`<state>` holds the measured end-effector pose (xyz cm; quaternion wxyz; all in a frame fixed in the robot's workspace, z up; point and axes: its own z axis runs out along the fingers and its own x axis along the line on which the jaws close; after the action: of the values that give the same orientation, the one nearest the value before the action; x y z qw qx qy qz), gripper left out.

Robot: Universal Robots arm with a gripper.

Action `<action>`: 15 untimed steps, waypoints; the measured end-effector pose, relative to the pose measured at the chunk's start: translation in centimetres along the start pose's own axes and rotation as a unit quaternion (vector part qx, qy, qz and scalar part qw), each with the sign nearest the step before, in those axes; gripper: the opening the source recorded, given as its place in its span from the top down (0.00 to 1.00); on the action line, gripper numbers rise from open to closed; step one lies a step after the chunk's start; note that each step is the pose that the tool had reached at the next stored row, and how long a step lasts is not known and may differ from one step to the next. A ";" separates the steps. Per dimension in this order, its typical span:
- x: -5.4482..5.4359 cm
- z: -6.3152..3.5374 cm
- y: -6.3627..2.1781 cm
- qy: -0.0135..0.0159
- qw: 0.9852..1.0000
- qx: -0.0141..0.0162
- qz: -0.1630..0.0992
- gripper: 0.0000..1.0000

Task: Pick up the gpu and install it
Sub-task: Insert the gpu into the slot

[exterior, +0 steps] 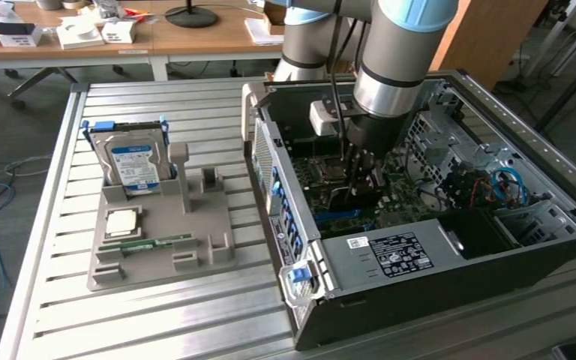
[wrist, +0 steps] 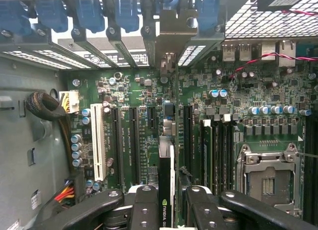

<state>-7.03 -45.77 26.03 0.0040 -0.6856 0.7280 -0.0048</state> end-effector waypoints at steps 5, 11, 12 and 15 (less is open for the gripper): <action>0.0 0.20 0.01 0.000 1.000 0.000 0.000 0.74; 0.0 0.26 0.01 -0.004 1.000 0.000 0.000 0.74; 0.0 0.29 0.02 -0.004 1.000 0.000 0.000 0.74; 0.0 0.37 0.03 -0.004 1.000 0.000 0.000 0.74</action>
<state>-7.06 -45.78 25.66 0.0065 -0.6856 0.7280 -0.0023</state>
